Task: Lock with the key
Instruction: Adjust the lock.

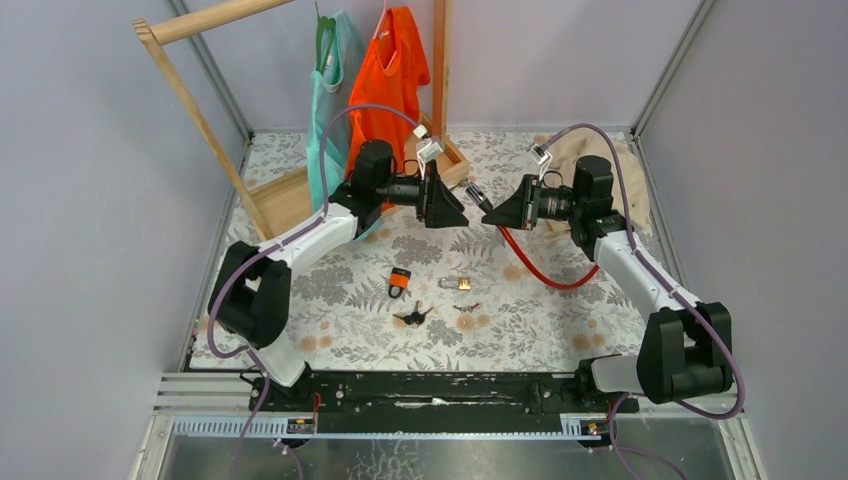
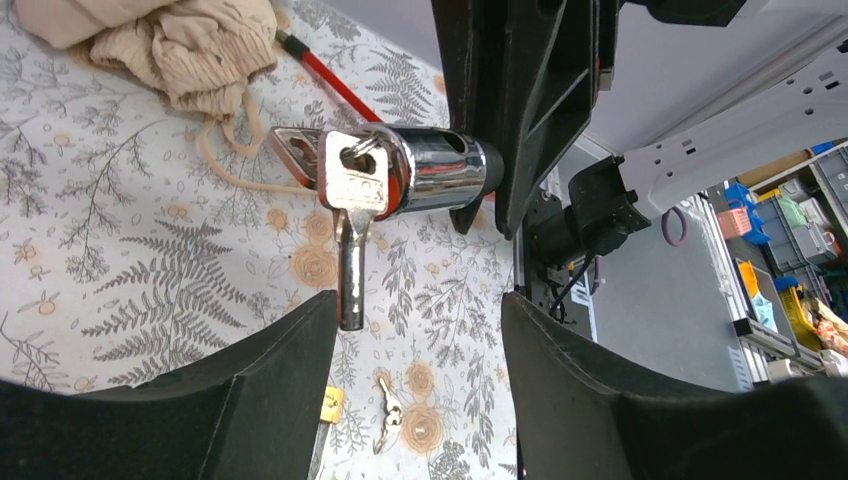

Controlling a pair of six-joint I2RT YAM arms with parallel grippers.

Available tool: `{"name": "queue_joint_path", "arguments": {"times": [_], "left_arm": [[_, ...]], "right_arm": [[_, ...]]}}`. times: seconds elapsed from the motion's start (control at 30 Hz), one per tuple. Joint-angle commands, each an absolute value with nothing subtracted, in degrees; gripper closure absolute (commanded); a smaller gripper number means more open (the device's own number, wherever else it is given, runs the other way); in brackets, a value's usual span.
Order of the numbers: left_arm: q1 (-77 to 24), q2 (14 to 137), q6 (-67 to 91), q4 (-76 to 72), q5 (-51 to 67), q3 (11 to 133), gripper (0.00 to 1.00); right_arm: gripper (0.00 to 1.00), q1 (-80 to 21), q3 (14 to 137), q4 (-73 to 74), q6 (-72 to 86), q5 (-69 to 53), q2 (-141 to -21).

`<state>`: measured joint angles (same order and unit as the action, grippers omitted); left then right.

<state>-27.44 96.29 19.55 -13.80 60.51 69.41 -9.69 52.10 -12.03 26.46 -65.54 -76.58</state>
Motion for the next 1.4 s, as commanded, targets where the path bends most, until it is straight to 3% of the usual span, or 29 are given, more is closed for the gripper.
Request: {"name": "queue_joint_path", "arguments": {"times": [0.0,0.27,0.43,0.7,1.13,1.23,1.37], "left_arm": [[-28.32,95.21,25.50,-27.29,59.37,66.97,0.33],[-28.64,97.50,38.92,-43.92,56.49,64.94,0.32],[-28.72,100.12,45.27,-51.12,56.78,66.30,0.41],[-28.67,101.29,45.24,-52.18,57.32,67.15,0.47],[-28.57,101.02,44.96,-53.22,58.81,66.81,0.43],[-28.41,100.10,45.26,-55.91,59.87,64.87,0.34],[-28.00,99.24,46.78,-60.20,61.28,63.08,0.31]], "right_arm": [[1.00,-9.92,51.74,-19.99,32.84,-68.23,-75.92],[1.00,-10.02,48.04,-34.43,43.58,-69.53,-76.65],[1.00,-10.10,46.93,-34.67,43.30,-69.64,-76.82],[1.00,-10.56,46.30,-35.42,43.29,-71.46,-77.08],[1.00,-11.66,45.90,-38.10,45.20,-72.67,-77.26],[1.00,-11.64,46.40,-37.54,45.44,-72.34,-77.55],[1.00,-11.70,46.76,-37.53,46.29,-72.75,-78.34]]}}
